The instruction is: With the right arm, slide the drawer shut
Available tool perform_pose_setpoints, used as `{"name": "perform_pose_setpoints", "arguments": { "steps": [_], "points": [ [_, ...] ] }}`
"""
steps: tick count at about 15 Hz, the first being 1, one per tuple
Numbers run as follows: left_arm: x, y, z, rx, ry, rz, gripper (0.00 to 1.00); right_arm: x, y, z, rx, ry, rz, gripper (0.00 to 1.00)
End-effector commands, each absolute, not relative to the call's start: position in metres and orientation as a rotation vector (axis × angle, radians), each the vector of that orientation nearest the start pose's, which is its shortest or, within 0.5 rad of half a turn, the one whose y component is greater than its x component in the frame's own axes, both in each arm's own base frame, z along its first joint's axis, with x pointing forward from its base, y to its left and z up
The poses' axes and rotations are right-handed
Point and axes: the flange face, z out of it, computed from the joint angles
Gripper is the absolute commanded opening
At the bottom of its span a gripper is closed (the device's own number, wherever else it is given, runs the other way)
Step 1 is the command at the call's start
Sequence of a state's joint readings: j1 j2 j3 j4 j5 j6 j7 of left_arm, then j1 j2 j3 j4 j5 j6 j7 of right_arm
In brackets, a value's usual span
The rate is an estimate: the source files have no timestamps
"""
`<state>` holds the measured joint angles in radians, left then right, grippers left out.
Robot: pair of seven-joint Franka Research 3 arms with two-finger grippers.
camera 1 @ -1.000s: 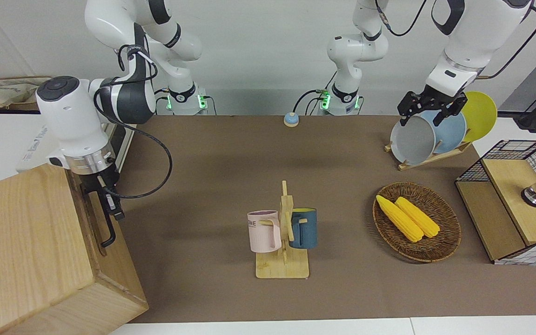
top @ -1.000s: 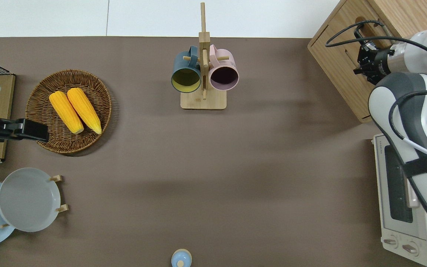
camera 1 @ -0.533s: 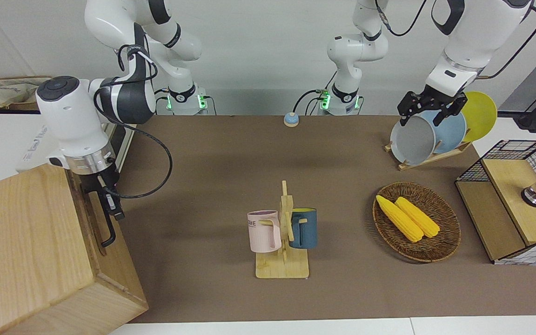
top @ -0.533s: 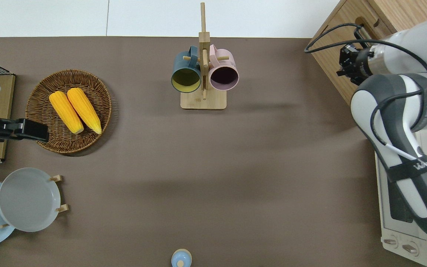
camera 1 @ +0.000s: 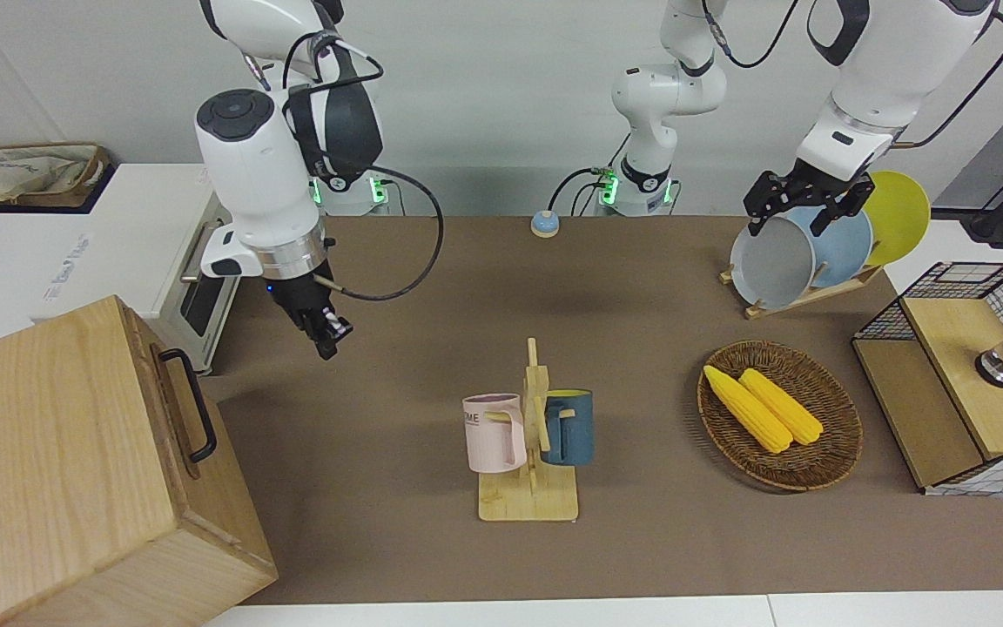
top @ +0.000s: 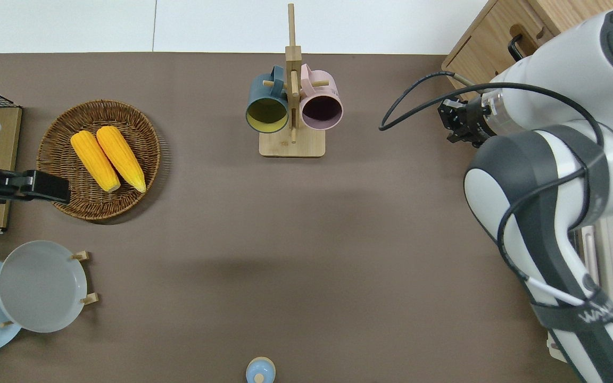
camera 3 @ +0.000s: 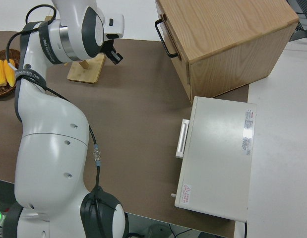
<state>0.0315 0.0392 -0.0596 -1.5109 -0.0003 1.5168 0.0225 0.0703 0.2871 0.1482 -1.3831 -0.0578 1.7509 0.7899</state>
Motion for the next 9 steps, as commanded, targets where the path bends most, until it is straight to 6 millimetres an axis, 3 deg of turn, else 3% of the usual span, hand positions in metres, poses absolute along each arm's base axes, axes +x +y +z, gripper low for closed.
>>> {"name": "perform_pose_setpoints", "arguments": {
  "steps": [1, 3, 4, 7, 9],
  "points": [
    [0.563, -0.014, 0.63, -3.126, 0.097, 0.06, 0.99, 0.606, 0.124, 0.591, -3.085, 0.566, -0.069, 0.0],
    [0.563, -0.014, 0.63, -3.126, 0.097, 0.06, 0.99, 0.591, 0.116, 0.606, -3.112, 0.423, -0.089, 0.0],
    [0.563, -0.014, 0.63, -3.126, 0.097, 0.06, 0.99, 0.583, 0.109, 0.612, -3.137, 0.271, -0.083, 0.0],
    [0.563, -0.014, 0.629, -3.126, 0.097, 0.062, 0.99, 0.581, 0.091, 0.617, -3.149, 0.008, -0.075, 0.0],
    [0.563, -0.014, 0.629, -3.126, 0.097, 0.062, 0.99, 0.582, 0.084, 0.617, -3.144, -0.074, -0.073, 0.0]
  ]
}}
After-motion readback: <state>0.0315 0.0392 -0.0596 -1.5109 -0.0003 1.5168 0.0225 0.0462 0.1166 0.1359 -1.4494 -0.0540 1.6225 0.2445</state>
